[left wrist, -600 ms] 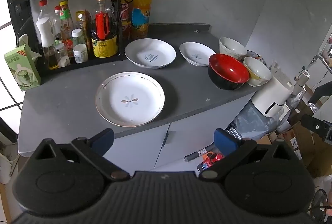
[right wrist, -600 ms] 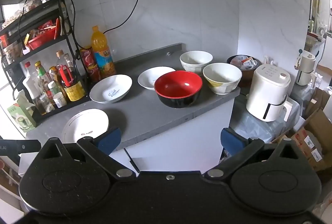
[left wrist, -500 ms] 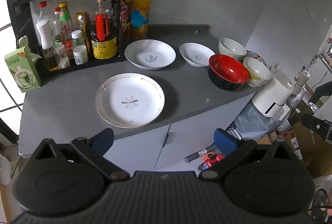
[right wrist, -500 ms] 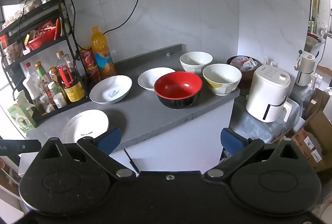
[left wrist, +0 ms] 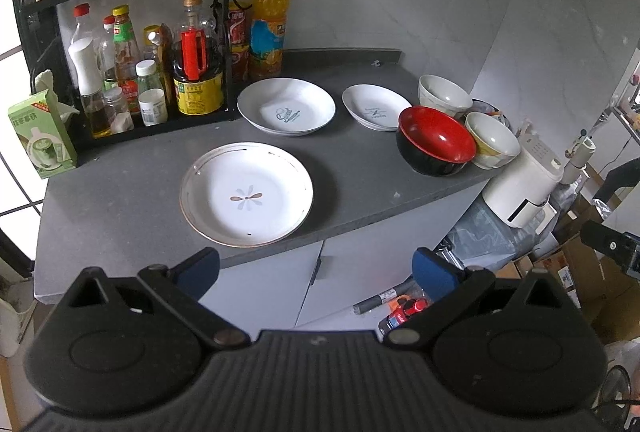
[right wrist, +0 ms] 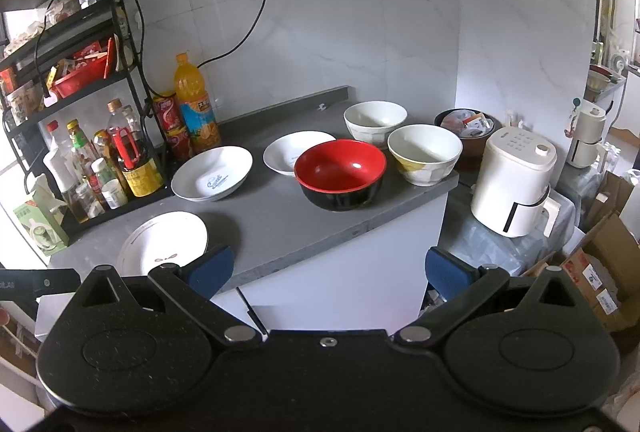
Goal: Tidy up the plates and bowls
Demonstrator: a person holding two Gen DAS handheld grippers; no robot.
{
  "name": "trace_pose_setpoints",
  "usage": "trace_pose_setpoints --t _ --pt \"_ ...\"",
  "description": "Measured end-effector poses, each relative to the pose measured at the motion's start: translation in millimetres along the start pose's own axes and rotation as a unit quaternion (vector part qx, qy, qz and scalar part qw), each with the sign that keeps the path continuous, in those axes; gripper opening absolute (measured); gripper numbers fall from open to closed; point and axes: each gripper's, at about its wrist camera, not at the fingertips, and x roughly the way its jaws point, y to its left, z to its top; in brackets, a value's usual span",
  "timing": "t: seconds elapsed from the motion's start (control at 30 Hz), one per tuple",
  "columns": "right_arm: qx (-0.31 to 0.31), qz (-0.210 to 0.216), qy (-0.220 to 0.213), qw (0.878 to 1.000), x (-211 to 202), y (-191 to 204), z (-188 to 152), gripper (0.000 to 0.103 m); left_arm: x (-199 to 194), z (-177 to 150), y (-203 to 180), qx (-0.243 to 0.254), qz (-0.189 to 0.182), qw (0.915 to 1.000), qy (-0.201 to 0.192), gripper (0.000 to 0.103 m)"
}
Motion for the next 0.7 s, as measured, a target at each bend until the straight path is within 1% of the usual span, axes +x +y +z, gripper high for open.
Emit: trace_pose_setpoints --t 0.2,0.7 --pt "-0.009 0.002 0.003 1.000 -3.4 2.2 -0.4 0.103 -0.8 0.2 1.1 -0.002 -0.002 1.0000 0.000 0.102" --pt "-0.003 0.003 0.014 1.000 -4.3 -5.8 -0.7 0.103 0.6 4.2 -8.2 -0.001 -0.002 1.0000 0.003 0.102"
